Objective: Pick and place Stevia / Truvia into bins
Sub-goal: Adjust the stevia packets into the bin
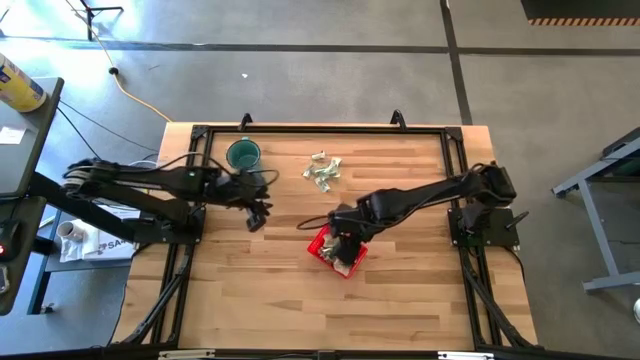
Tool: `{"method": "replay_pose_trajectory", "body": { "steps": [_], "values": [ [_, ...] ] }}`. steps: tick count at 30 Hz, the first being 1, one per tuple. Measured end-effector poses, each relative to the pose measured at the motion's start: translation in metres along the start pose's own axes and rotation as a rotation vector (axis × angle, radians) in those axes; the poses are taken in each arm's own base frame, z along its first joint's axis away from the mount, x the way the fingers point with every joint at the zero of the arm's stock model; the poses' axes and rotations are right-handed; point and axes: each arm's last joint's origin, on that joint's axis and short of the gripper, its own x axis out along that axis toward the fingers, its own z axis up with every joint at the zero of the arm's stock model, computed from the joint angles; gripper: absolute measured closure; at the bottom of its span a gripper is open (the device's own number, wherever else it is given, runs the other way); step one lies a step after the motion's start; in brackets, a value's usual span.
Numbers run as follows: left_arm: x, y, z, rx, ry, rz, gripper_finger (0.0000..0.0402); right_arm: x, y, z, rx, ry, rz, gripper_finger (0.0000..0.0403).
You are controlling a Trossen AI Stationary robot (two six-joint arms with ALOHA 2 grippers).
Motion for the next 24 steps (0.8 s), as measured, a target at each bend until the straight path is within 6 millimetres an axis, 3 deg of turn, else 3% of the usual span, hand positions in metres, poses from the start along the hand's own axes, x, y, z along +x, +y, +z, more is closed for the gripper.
{"method": "replay_pose_trajectory", "body": {
  "steps": [4, 7, 11, 17, 19, 24],
  "values": [
    [0.020, 0.001, 0.009, 0.015, 0.034, -0.048, 0.0234, -0.014, -0.003, -0.003, 0.051, -0.009, 0.009, 0.0175],
    [0.025, 0.008, 0.015, -0.021, 0.059, -0.071, 0.0234, -0.011, 0.001, 0.002, 0.032, 0.020, 0.108, 0.0181],
    [0.019, 0.020, 0.017, -0.058, 0.069, -0.043, 0.0234, 0.018, 0.005, 0.011, 0.030, 0.049, 0.158, 0.0240],
    [0.001, 0.033, 0.005, -0.102, 0.149, 0.009, 0.0234, 0.055, 0.013, 0.024, -0.040, 0.019, 0.182, 0.0381],
    [-0.005, 0.035, 0.001, -0.110, 0.167, 0.031, 0.0234, 0.064, 0.012, 0.025, -0.055, 0.011, 0.157, 0.0392],
    [-0.017, 0.038, -0.004, -0.129, 0.167, 0.061, 0.0234, 0.084, 0.006, 0.033, -0.046, 0.025, 0.132, 0.0372]
  ]
}}
